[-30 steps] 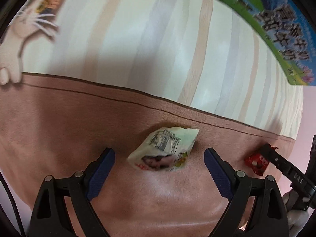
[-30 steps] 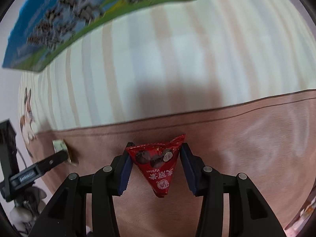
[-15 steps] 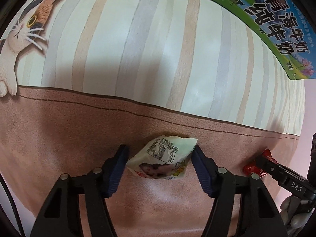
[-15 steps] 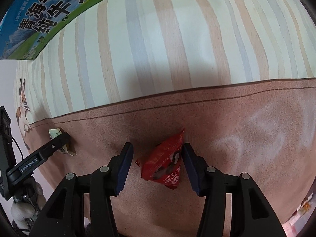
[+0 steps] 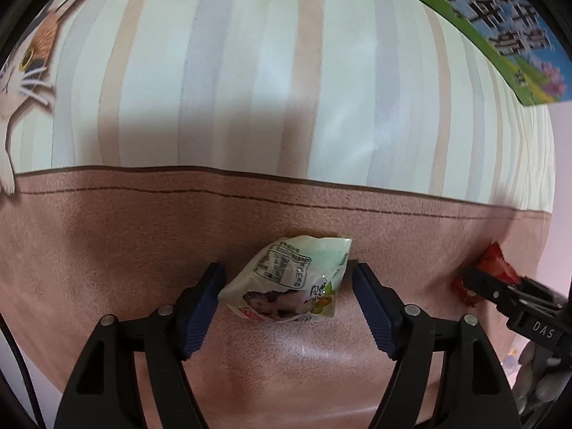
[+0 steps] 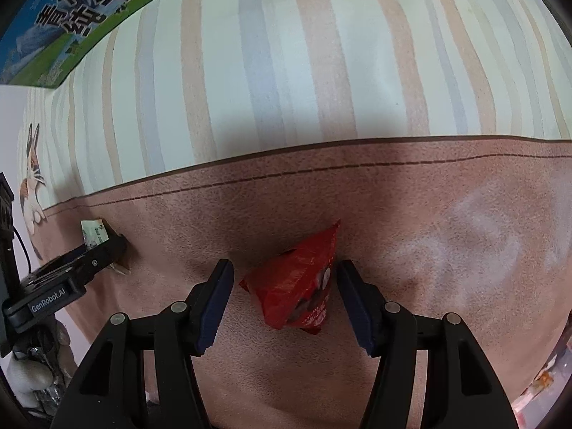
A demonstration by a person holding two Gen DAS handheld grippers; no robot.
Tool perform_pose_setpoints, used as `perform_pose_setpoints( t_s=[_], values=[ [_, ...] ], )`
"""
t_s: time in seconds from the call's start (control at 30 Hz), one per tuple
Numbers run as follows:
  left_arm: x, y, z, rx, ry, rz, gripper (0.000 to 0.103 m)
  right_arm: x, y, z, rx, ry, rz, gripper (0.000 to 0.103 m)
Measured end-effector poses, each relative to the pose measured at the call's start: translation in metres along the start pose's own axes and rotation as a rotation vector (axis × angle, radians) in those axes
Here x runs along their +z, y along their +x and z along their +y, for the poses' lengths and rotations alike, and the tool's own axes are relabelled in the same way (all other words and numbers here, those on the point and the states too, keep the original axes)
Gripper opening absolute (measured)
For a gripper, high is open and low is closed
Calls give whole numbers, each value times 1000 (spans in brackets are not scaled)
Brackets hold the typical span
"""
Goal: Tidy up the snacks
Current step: 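Lift and carry the red and white packets over the box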
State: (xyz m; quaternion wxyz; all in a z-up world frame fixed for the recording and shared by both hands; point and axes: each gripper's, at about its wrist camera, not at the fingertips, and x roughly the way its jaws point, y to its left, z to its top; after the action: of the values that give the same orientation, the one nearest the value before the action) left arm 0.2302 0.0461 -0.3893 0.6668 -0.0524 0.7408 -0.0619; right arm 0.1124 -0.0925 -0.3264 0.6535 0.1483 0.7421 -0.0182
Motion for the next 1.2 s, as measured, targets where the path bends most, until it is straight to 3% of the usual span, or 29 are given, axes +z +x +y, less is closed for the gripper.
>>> perform_pose_setpoints(
  t_s=[0.1, 0.13, 0.17, 0.2, 0.5, 0.7, 0.93, 1.07, 1.2],
  values=[
    [-1, 1, -4, 14, 4, -11, 71, 1, 0, 3, -1, -2, -5, 62],
    [-3, 0, -7, 33, 6, -16, 65, 0, 0, 4, -2, -1, -10, 61],
    [-7, 2, -13, 53, 10, -21, 57, -1, -1, 4, -9, 0, -19, 53],
    [-9, 0, -14, 57, 8, -30, 57, -2, -2, 3, -16, -1, -29, 43],
    [-27, -22, -26, -11, -16, -70, 56, -10, -17, 12, 30, 2, -76, 38],
    [-23, -79, -61, -91, 28, -173, 56, -1, -76, 22, 140, -9, -160, 38],
    [17, -174, -107, -175, 118, -325, 56, 40, -186, 31, 218, -48, -369, 38],
    [55, -206, -114, -149, 150, -382, 57, 75, -230, 31, 163, -62, -469, 38],
    [95, -207, -115, -124, 145, -380, 59, 110, -238, 28, 115, -40, -477, 39]
  ],
)
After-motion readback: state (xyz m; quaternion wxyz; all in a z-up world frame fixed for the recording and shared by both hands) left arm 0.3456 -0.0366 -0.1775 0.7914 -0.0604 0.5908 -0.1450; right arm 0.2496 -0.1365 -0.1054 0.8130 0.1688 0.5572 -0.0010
